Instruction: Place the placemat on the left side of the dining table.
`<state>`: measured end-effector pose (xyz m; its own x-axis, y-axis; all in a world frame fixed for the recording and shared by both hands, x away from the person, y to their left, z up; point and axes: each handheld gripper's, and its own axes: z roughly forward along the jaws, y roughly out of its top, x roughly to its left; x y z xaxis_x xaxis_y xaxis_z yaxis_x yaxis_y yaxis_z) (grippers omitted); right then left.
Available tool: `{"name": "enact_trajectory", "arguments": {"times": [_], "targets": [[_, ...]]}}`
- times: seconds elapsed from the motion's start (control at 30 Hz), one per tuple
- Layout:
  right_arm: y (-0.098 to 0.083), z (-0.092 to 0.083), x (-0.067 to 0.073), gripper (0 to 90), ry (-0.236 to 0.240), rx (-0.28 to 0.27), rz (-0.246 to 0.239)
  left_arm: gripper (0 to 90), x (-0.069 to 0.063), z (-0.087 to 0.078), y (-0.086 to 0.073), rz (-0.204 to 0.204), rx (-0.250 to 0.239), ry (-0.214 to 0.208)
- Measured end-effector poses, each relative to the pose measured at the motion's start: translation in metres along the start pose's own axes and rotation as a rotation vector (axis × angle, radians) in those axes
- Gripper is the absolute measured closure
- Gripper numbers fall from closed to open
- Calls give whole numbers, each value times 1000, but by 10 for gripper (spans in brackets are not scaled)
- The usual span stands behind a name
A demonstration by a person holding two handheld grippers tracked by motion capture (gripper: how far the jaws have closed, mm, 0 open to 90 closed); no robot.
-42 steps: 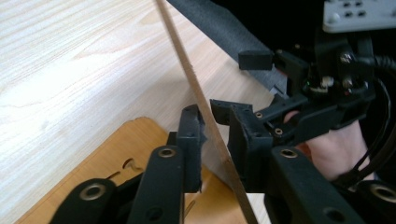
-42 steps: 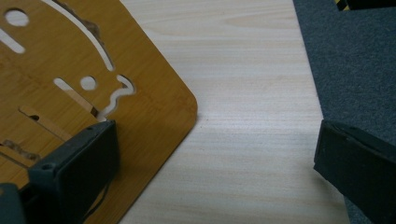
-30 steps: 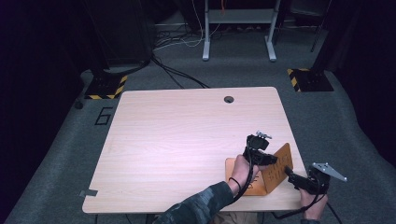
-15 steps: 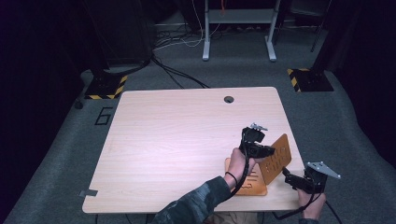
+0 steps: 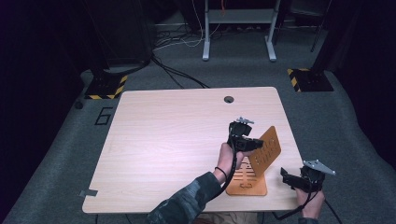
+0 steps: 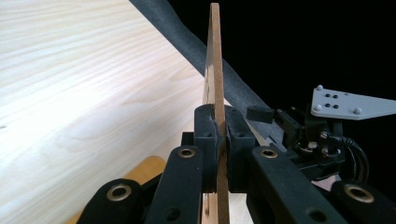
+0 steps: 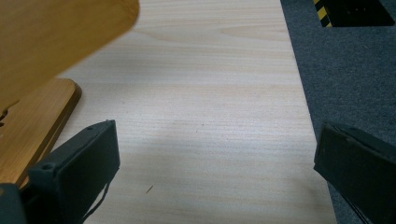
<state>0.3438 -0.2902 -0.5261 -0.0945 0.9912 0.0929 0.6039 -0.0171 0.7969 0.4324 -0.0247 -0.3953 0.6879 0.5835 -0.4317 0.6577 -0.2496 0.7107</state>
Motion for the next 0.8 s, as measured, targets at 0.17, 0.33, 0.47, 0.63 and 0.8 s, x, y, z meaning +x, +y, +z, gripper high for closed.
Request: {"name": "enact_trajectory", "arguments": {"times": [0.17, 0.33, 0.47, 0.63, 0.8], "targets": [[0, 1, 1, 0, 1, 8, -4, 858, 12, -12, 2, -11, -20, 24], [1, 3, 2, 0, -10, 33, -16, 858, 26, -24, 1, -30, -38, 52], [1, 4, 3, 0, -12, 41, -23, 858, 38, -34, 0, -49, -52, 71], [2, 5, 3, 0, -15, 50, -28, 858, 49, -44, 1, -62, -68, 97], [2, 6, 3, 0, -12, 62, -30, 858, 58, -55, 1, -69, -86, 120]]}}
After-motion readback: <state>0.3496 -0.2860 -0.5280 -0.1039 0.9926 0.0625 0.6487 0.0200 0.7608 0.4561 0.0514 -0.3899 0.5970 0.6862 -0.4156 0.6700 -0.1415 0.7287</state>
